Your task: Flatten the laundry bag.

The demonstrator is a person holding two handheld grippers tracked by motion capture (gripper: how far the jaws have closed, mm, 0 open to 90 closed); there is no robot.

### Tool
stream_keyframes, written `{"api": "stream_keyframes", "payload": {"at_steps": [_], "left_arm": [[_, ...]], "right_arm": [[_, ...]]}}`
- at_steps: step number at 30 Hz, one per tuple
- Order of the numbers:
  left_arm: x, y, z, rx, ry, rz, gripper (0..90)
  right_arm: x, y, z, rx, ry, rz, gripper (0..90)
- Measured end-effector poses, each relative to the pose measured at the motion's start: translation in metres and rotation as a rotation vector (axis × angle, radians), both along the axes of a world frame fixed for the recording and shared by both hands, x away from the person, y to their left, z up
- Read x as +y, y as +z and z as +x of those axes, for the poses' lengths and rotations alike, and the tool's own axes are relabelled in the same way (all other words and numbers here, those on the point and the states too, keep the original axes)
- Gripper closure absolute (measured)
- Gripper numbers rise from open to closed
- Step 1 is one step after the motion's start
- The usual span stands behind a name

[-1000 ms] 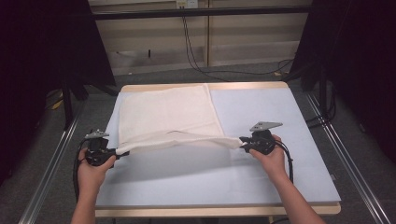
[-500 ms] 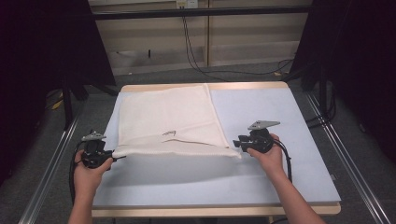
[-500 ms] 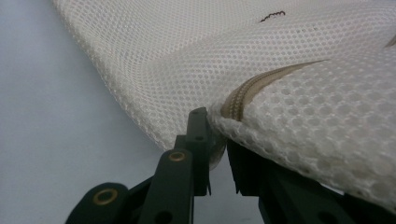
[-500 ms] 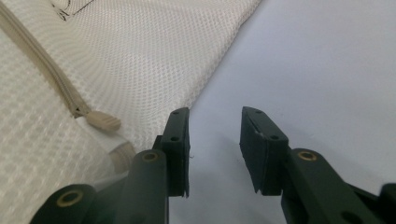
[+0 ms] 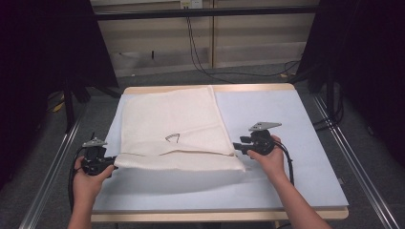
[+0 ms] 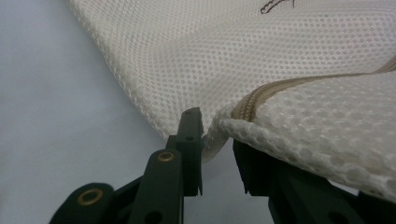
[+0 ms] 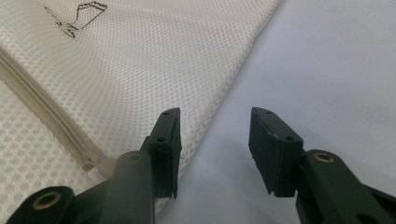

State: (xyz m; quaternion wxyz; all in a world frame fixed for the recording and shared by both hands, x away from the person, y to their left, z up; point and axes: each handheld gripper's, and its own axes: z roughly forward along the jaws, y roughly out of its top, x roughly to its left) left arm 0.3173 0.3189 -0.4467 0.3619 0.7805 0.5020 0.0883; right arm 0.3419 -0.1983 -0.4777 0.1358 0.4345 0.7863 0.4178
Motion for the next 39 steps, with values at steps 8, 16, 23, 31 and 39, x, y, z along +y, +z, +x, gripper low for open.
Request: {"api": "stream_keyframes", "payload": {"at_steps": [8,16,23,31,39], "left_arm": [[0.008,-0.005,-0.002,0.013,0.022,0.073,58.6],[0.018,-0.011,-0.006,0.017,0.045,0.107,49.8],[0.022,-0.012,-0.007,0.011,0.071,0.109,46.5],[0.027,-0.012,-0.007,0.015,0.087,0.103,46.8],[0.028,-0.014,-0.007,0.009,0.094,0.1,48.5]], "right_arm": [[0.015,-0.005,0.004,0.009,0.027,-0.004,53.2],[0.024,-0.006,0.005,-0.006,0.027,0.004,52.7],[0.029,-0.007,0.003,-0.005,0.039,-0.021,57.2],[0.028,-0.007,0.001,0.006,0.071,-0.023,74.1],[0.032,-0.011,0.006,0.014,0.042,-0.04,65.6]]}}
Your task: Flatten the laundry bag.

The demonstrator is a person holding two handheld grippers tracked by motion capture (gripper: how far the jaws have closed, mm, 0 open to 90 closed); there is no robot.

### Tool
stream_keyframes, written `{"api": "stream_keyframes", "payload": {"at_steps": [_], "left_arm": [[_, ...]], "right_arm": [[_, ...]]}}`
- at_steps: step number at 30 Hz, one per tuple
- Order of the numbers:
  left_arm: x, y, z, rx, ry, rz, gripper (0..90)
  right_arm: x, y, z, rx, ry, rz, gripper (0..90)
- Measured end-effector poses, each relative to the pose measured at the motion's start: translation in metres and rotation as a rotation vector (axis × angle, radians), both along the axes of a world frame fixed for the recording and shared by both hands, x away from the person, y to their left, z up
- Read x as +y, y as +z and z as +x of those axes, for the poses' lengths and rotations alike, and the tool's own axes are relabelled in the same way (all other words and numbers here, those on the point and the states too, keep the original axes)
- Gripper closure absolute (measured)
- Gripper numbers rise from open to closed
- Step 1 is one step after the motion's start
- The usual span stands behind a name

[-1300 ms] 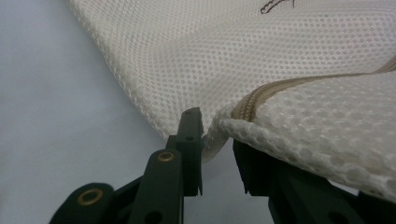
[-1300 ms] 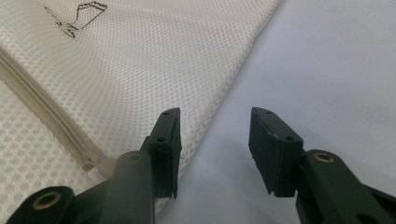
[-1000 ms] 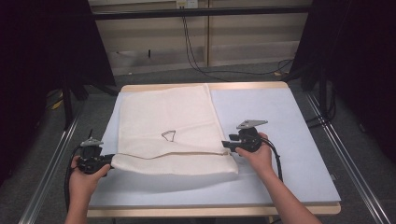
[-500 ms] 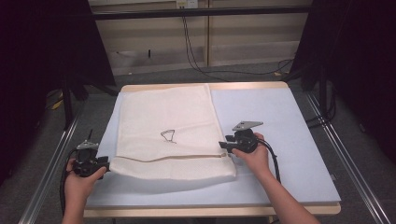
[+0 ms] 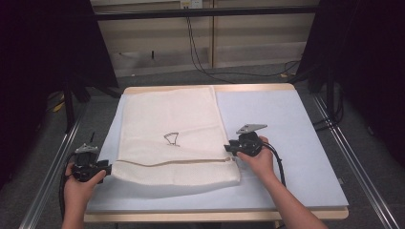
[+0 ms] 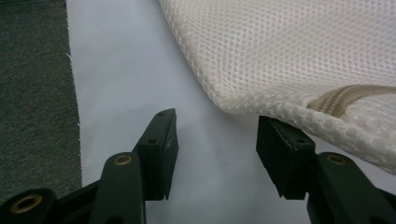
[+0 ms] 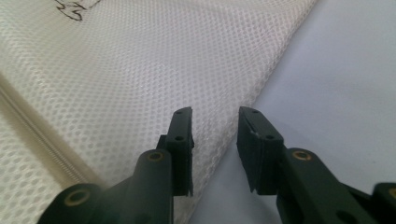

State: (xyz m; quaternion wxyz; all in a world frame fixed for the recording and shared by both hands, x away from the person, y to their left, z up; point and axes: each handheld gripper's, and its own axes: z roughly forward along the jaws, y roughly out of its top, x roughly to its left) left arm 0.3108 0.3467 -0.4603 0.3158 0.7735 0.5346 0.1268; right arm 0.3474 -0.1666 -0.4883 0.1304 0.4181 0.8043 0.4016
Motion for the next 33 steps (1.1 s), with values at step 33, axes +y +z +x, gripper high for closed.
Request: {"api": "stream_keyframes", "payload": {"at_steps": [33], "left_arm": [[-0.02,-0.001,0.021,-0.015,0.005,-0.064,39.1]], "right_arm": [[-0.014,0.002,-0.008,0.007,0.01,0.002,88.1]]}}
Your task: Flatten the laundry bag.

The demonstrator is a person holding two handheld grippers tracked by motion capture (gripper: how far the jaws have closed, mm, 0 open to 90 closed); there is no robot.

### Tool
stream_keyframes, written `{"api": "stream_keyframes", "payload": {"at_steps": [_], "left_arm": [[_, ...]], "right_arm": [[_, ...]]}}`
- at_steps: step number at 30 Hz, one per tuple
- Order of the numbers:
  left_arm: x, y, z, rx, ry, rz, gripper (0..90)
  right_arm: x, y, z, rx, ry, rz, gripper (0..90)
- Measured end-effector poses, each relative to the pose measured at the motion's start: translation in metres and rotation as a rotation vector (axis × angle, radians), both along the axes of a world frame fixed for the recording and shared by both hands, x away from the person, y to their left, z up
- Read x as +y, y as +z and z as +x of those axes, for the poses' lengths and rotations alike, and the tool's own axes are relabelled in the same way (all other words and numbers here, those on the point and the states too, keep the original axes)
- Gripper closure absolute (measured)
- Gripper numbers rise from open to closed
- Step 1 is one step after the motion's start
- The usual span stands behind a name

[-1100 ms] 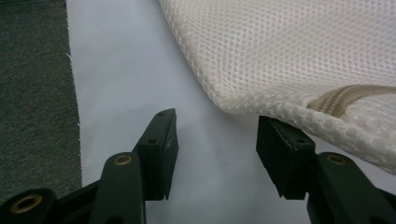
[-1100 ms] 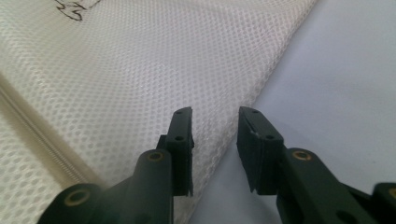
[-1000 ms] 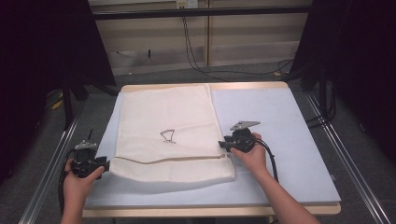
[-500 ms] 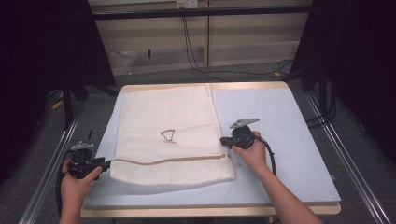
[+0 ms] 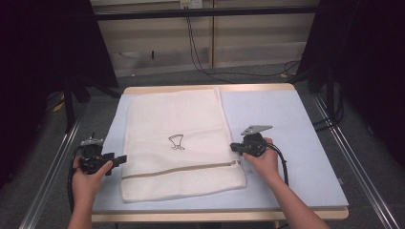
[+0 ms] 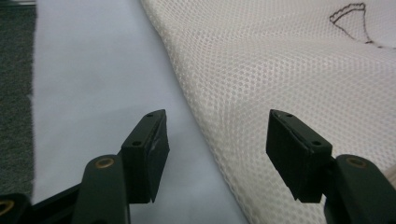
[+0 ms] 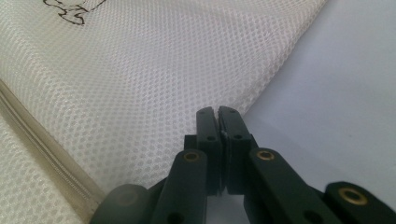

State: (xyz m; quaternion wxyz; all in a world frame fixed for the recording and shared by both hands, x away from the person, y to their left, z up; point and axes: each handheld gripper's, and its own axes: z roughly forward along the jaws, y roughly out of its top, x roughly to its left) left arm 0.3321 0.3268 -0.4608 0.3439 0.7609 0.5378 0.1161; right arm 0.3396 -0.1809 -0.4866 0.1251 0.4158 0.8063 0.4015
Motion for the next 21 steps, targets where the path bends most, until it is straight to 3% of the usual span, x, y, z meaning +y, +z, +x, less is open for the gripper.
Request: {"api": "stream_keyframes", "payload": {"at_steps": [5,9,11,14,21], "left_arm": [[-0.014,-0.009,0.009,0.026,-0.029,0.03,42.0],[-0.022,-0.011,0.013,0.006,-0.011,0.03,43.9],[-0.025,-0.01,0.013,0.005,-0.024,0.07,44.9],[-0.028,-0.01,0.013,0.003,-0.003,0.07,45.8],[-0.031,-0.008,0.015,0.03,0.014,0.076,69.6]], "right_arm": [[-0.003,0.0,-0.007,-0.011,0.0,-0.007,88.0],[-0.005,-0.002,-0.01,-0.018,-0.002,-0.003,87.7],[-0.005,-0.002,-0.011,-0.017,-0.005,0.001,87.6],[-0.006,-0.002,-0.012,-0.024,0.0,-0.001,87.5],[-0.007,-0.002,-0.017,-0.024,-0.008,-0.002,87.1]]}}
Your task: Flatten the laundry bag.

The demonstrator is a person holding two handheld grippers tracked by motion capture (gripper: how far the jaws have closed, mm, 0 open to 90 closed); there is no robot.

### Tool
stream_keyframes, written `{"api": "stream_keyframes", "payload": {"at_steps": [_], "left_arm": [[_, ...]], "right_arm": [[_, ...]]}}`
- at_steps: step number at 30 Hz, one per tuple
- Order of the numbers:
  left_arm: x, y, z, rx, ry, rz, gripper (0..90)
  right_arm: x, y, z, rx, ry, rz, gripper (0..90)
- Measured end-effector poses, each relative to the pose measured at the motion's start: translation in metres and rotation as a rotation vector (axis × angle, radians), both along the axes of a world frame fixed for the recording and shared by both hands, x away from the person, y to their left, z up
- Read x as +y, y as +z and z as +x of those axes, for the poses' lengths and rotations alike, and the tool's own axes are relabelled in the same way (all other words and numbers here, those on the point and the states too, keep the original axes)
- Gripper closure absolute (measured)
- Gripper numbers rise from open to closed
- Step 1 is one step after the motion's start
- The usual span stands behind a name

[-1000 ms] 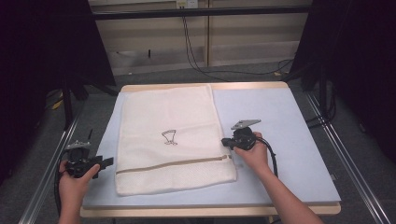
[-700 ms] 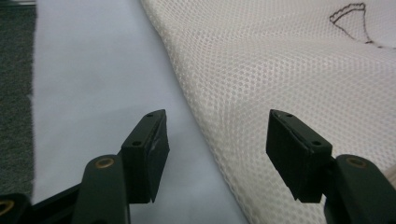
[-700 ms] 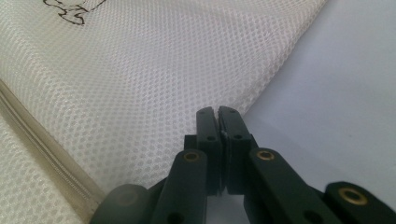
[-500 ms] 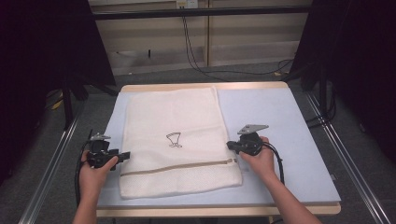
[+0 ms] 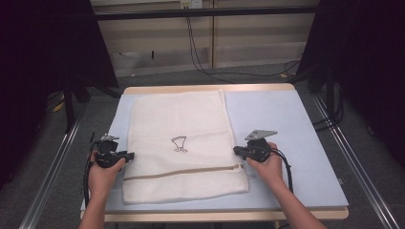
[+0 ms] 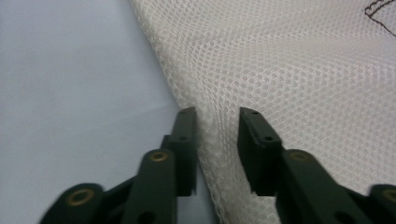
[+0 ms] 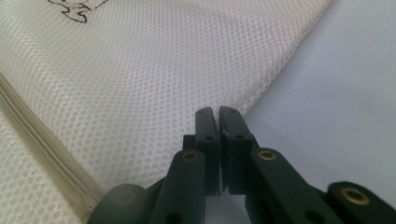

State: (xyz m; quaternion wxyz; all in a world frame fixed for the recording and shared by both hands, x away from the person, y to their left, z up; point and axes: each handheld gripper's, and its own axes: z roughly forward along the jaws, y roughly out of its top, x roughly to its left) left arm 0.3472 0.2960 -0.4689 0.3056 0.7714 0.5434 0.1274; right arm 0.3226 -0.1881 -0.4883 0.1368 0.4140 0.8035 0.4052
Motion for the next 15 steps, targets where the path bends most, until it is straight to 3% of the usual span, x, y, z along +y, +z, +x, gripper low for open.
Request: {"api": "stream_keyframes", "payload": {"at_steps": [3,6,15], "left_arm": [[-0.002,0.0,0.0,0.005,0.006,-0.008,78.2],[-0.006,0.001,0.002,0.006,-0.016,0.011,80.8],[-0.017,0.0,0.008,0.0,-0.037,-0.008,83.0]], "right_arm": [[-0.001,0.001,-0.002,0.0,-0.01,-0.001,87.1],[-0.003,0.002,-0.004,-0.002,-0.007,-0.001,87.1],[-0.013,0.005,-0.012,0.003,-0.02,-0.015,87.1]]}}
